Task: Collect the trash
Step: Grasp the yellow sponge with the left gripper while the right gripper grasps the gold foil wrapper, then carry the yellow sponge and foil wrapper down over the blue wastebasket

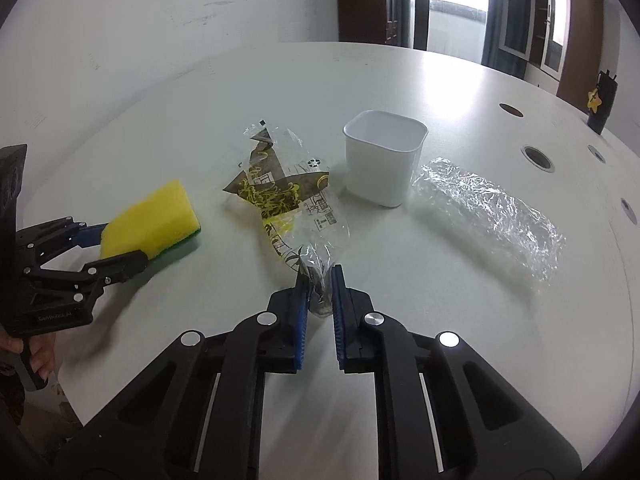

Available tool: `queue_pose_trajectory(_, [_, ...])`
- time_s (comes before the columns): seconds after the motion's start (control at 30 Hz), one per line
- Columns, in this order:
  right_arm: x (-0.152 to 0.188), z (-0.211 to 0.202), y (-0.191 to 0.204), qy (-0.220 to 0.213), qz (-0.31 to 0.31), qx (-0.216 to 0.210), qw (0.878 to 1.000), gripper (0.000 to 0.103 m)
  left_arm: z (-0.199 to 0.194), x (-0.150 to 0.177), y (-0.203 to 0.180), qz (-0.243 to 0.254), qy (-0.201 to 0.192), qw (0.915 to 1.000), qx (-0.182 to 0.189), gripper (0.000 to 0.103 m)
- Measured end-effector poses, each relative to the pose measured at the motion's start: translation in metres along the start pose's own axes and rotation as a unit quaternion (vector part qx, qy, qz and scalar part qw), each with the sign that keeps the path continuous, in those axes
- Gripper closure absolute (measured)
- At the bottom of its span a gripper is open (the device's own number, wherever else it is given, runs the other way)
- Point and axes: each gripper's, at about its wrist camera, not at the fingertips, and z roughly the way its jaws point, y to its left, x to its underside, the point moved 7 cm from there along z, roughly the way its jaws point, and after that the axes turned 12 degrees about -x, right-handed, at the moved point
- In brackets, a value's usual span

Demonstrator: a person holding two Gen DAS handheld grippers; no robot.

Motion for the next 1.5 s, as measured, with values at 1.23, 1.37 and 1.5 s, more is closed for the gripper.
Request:
queue_pose_trajectory(1.23, [0.165, -0.122, 0.084, -0.113, 0.026, -0.007, 0.993, 0.093, -0.139, 0.138, -0.027, -0.049, -0.097, 0.9937, 0.027, 0.048])
queue_pose_trajectory(1.37, [0.184, -0.135, 0.09, -0.109, 0.023, -0.007, 0.994, 0.093, -0.147, 0.149, -0.032, -0.046, -0.093, 0.9942, 0.027, 0.048])
queue_pose_trajectory(1.5, [0.205, -0.148, 0.097, -0.1, 0.014, 0.004, 0.995, 0.093, -0.155, 0.167, -0.037, -0.028, -0.085, 0.9957, 0.021, 0.048])
